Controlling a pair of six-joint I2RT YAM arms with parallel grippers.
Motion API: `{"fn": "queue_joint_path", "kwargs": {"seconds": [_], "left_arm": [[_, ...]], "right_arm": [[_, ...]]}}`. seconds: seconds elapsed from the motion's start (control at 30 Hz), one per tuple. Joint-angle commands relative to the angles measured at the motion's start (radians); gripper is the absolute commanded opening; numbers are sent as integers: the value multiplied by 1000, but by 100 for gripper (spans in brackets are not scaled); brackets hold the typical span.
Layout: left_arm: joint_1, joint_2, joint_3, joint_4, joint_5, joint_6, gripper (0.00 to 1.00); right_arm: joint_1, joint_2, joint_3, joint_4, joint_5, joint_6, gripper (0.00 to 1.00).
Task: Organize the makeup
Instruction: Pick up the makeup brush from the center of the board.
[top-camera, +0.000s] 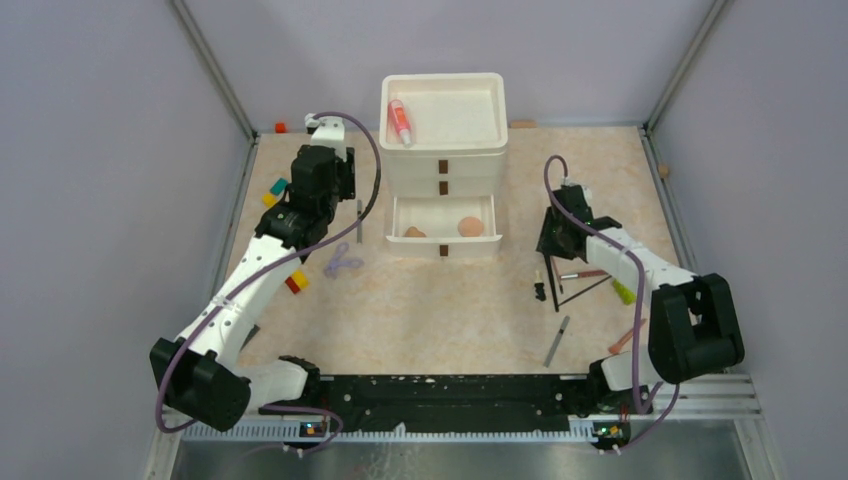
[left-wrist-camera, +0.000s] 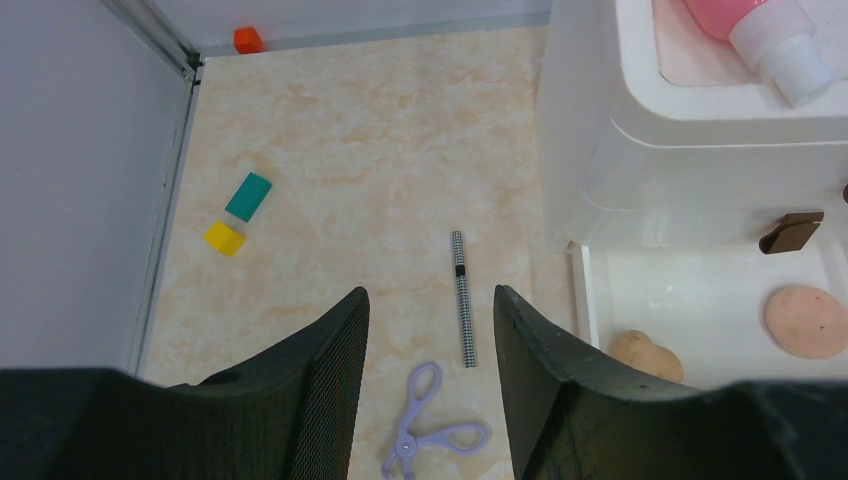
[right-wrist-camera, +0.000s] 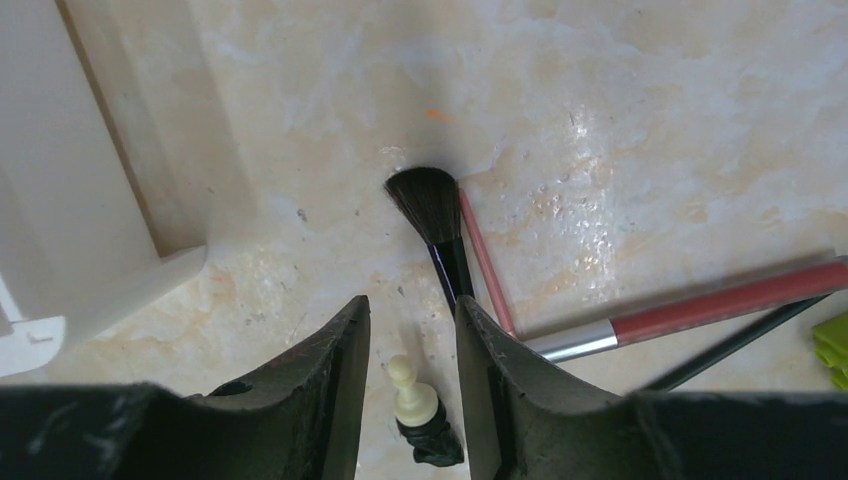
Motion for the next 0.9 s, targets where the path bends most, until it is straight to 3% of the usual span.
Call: {"fn": "queue_joint_path", "kwargs": {"seconds": [0.0,0.37,0.57,0.67,0.87], "left_arm": [[7,-24,-3,43,4,11,55],[6,-23,-4,43,5,11,55],[6,-22,-4,43,6,13,55],[7,-20,-4,45,7,13,55],[7,-17,-3,43,12,12,55]], "right_arm": [[-13,72,32,-22,-12,-22,35],[-13,187,32,-6,-49,-35,26],[-12,183,35,-4,-55,-54,15],[-12,132,49,-29,40,-55,7],[-11,-64,96,-50,182,-87,1]]}}
